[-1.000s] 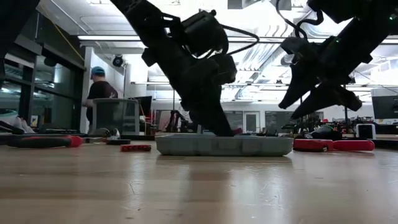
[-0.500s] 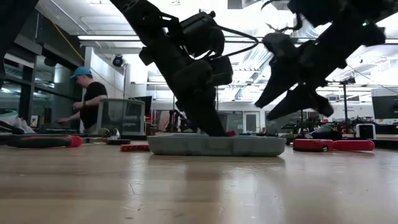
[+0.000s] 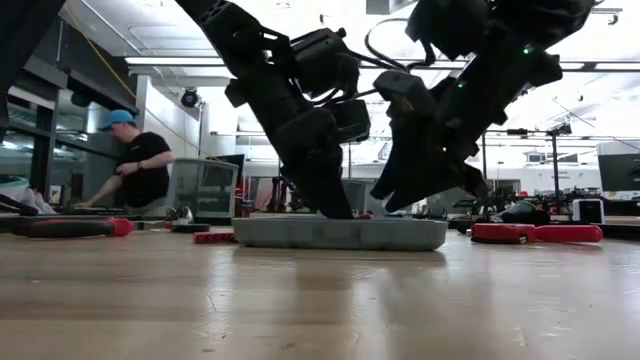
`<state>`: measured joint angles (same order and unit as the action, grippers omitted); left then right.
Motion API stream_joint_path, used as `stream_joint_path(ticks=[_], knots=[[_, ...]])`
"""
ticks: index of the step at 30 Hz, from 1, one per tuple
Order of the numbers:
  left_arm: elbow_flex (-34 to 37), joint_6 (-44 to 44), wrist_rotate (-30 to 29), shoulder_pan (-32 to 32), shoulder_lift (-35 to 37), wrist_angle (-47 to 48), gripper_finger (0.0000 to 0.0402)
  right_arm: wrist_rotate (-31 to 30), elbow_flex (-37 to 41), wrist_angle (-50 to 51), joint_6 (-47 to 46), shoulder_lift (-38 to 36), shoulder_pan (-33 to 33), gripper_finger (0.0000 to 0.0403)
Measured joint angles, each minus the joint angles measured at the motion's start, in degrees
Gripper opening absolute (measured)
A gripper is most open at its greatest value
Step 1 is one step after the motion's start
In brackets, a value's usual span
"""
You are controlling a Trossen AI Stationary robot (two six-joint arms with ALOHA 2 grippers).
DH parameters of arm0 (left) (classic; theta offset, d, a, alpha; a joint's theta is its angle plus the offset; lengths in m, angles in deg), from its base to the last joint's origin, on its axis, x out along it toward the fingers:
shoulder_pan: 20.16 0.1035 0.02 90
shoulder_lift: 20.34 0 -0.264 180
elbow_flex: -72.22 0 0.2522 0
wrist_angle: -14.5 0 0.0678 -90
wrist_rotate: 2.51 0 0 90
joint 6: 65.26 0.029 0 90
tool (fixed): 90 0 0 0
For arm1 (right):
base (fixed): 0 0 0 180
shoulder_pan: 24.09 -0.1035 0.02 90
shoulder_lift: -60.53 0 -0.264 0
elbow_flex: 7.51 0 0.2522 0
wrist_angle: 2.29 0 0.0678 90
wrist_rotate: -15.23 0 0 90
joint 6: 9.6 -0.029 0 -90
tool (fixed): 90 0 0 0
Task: Prefit tool cases
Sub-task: Put the left orange terminal block into the gray prefit tool case
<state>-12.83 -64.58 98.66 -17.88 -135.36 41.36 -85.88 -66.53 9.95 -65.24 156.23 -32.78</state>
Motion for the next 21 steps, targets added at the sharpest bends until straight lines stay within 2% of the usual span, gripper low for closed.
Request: stream_joint_path(ticks=[7,16,21], knots=[[-0.07,2.44,0.31,-0.11,0.00,1.58,0.0078,2.96,0.00,-2.40,3.53,0.00,2.04,0.0007],[-0.07,4.51,1.45,-0.09,0.00,2.10,0.0081,5.57,-0.02,-3.76,4.57,0.85,2.36,0.0001],[-0.04,4.26,1.60,-0.07,0.00,2.46,0.0126,5.83,-0.02,-4.59,3.96,2.51,2.33,0.0000]])
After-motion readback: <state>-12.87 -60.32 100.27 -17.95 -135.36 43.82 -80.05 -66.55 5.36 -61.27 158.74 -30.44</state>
